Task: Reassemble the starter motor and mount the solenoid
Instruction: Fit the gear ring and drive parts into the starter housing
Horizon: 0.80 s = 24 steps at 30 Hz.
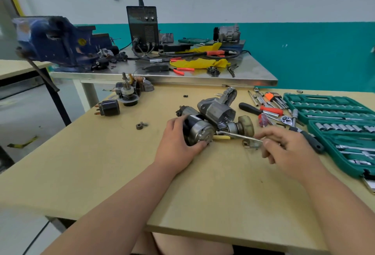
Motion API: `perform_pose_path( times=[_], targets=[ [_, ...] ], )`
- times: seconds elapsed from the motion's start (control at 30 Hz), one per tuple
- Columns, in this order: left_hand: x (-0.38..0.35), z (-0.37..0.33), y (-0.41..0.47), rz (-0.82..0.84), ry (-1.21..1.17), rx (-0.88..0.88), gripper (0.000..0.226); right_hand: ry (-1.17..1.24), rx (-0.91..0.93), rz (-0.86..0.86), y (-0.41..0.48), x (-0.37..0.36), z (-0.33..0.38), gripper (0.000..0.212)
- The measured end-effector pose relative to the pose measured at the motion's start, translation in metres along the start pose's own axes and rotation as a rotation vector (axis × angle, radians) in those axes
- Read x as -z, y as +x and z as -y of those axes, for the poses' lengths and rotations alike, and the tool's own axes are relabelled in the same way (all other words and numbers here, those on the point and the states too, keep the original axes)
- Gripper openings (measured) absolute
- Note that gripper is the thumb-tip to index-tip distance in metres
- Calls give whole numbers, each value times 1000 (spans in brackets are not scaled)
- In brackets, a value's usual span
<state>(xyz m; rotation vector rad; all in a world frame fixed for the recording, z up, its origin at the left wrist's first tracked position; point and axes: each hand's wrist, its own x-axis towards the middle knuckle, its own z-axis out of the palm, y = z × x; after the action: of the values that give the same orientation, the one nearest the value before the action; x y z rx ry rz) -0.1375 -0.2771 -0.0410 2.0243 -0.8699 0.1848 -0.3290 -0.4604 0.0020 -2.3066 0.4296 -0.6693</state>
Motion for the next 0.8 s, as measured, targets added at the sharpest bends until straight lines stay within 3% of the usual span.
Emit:
perform_pose_path(
  times=[0.13, 0.23, 0.3, 0.37, 0.47, 0.57, 0.67, 0.8],
  targets=[
    [4, 4, 0, 28, 4, 3, 88, -295, 43, 271, 3, -10, -1, 34],
    [12, 9, -2, 106, -39, -65, 85, -571, 149, 385, 5, -30, -3, 3],
    [18, 14, -2, 114, -58, -91, 65, -669, 141, 378, 6, -33, -4, 20],
    [26, 25, 6, 2, 48, -104, 43, -722, 149, 327, 9, -33, -7, 27],
    [49, 52, 28, -163, 303, 103, 38, -787, 139, 294, 10, -37, -6, 31],
    [69, 83, 49, -37, 567, 318, 55, -768, 122, 219, 13, -48, -2, 36],
    [71, 97, 70, 78, 600, 367, 63, -667, 135, 164, 17, -62, 0, 40],
    [60, 96, 84, 116, 569, 341, 41, -572, 182, 127, 27, -69, -4, 39]
  ],
)
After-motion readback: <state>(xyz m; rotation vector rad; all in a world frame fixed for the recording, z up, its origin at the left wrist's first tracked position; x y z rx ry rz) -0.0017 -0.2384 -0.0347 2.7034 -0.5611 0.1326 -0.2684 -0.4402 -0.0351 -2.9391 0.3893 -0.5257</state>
